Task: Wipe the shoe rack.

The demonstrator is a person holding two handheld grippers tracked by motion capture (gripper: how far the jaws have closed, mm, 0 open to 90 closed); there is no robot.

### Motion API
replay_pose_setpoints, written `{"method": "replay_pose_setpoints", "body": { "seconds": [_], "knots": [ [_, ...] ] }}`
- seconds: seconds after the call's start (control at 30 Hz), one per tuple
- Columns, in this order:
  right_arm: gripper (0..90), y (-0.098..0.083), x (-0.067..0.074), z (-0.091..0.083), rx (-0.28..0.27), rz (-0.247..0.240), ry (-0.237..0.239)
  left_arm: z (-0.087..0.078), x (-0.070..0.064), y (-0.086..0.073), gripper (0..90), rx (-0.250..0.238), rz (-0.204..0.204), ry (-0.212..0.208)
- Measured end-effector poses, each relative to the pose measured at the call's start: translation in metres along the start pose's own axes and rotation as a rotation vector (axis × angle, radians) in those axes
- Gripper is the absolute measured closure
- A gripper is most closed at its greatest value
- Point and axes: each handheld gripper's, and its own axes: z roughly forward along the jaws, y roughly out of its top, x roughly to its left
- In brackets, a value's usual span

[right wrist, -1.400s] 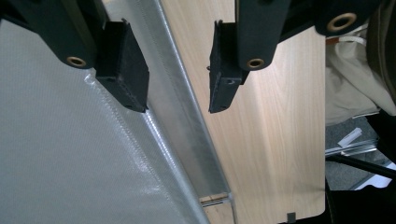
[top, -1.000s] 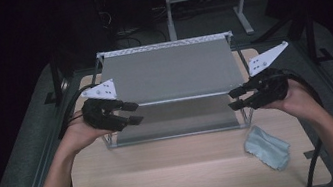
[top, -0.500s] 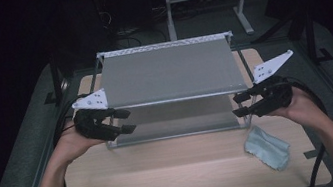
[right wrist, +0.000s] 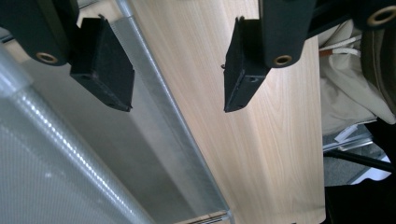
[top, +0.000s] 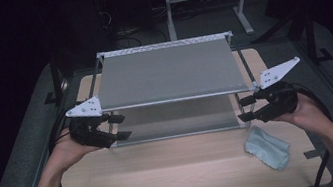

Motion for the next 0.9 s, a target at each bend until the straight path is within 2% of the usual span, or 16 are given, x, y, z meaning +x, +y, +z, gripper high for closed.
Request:
{"method": "replay_pose_setpoints", "body": {
  "seconds": [0.4, 0.83, 0.9],
  "knots": [
    [36.9, -0.020, 0.000, 0.005, 0.003, 0.041, -0.009, -0.003, -0.002, -0.018, 36.9, -0.003, -0.025, 0.006],
    [34.7, -0.044, 0.003, 0.012, 0.009, 0.077, -0.014, -0.004, -0.006, -0.035, 35.9, 0.009, -0.041, 0.015],
    [34.7, -0.047, 0.004, 0.013, 0.005, 0.081, -0.012, -0.004, -0.008, -0.037, 35.8, -0.001, -0.050, 0.015]
  ]
}}
